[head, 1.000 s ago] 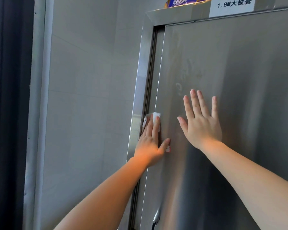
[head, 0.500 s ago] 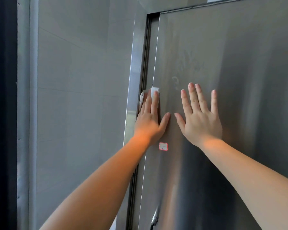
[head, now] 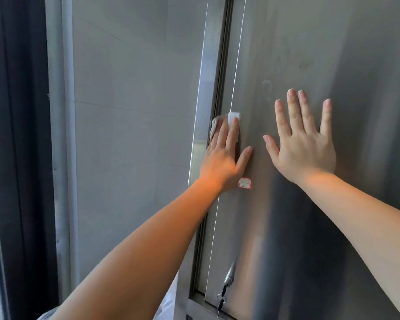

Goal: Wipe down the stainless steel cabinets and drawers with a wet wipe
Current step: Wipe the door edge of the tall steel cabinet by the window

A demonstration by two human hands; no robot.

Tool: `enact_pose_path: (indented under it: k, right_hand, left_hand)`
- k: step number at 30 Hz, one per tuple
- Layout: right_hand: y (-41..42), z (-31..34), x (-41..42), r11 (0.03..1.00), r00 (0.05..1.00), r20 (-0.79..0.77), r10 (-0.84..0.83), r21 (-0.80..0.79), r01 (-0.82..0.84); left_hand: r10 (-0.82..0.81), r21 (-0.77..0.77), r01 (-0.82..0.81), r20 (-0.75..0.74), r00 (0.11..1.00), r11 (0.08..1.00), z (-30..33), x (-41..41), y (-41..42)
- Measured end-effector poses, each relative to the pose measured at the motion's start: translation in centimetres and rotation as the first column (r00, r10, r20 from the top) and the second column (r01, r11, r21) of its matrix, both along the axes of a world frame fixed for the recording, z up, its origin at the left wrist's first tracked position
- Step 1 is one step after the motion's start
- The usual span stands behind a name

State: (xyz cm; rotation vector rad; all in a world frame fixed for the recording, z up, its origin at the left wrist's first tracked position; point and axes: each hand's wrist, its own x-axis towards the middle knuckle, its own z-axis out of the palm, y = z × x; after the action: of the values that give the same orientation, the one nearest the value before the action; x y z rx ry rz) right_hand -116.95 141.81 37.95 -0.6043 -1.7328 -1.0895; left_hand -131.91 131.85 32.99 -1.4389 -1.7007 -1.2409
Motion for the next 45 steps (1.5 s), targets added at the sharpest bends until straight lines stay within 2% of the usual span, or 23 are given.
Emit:
enact_pose_path:
  k: [7,9,11,16,18,20,26,28,34,37,42,45]
  right_hand:
    - [0.0,-0.1,-0.2,1.000,1.000,-0.007,0.014,0.013,-0.014]
    - [0.1,0.0,-0.2,1.000,1.000,-0.015,0.019,0.014,-0.019]
    - [0.1,0.0,-0.1,1.000,0.999,-0.016,0.029,0.007,-0.029]
    - [0.2,0.0,-0.1,0.999,0.999,-0.009,0.031,0.006,-0.031]
    - [0.3,0.0,-0.1,0.999,0.999,-0.009,0.031,0.008,-0.031]
    - [0.3,0.0,-0.1,0.999,0.999,-0.011,0.034,0.011,-0.034]
    - [0.5,0.0,-0.2,0.998,0.998,-0.017,0.061,0.021,-0.061]
    - [0.6,0.0,-0.2,0.998,0.998,-0.019,0.060,0.027,-0.059]
    - [0.6,-0.1,-0.2,0.999,0.999,-0.009,0.037,0.029,-0.037]
    - [0.4,0.0,-0.1,0.999,0.999,-0.005,0.037,0.028,-0.037]
    - [0.3,0.0,-0.1,0.998,0.998,-0.011,0.064,0.014,-0.064]
    - [0.4,0.0,-0.1,0.997,0.997,-0.004,0.072,0.011,-0.072]
  left_hand:
    - [0.034,-0.131,-0.036,-0.017,0.999,0.991,-13.6,0.6,-1.1]
    - [0.050,-0.166,-0.051,-0.011,0.999,0.985,-15.4,0.8,-1.2]
    - [0.048,-0.153,-0.046,0.009,0.999,0.987,-13.6,0.7,-0.8]
    - [0.052,-0.014,-0.052,0.026,0.998,0.999,-3.1,0.4,0.5]
    - [0.057,0.019,-0.058,0.025,0.998,0.998,-1.6,0.4,0.9]
    - [0.070,0.016,-0.070,0.027,0.997,0.997,-3.0,0.5,1.0]
    - [0.049,-0.007,-0.049,0.037,0.998,0.999,-13.1,1.0,0.4]
    - [0.044,-0.005,-0.044,0.031,0.999,0.999,-12.2,0.7,0.6]
    - [-0.033,0.067,0.029,0.053,0.998,0.997,-1.9,0.0,1.5]
    - [-0.062,0.059,0.059,0.050,0.997,0.997,-3.5,0.2,1.2]
    - [-0.094,-0.020,0.097,0.088,0.992,0.995,-11.4,1.0,0.0]
    - [-0.084,-0.029,0.088,0.137,0.987,0.996,-8.8,1.1,0.5]
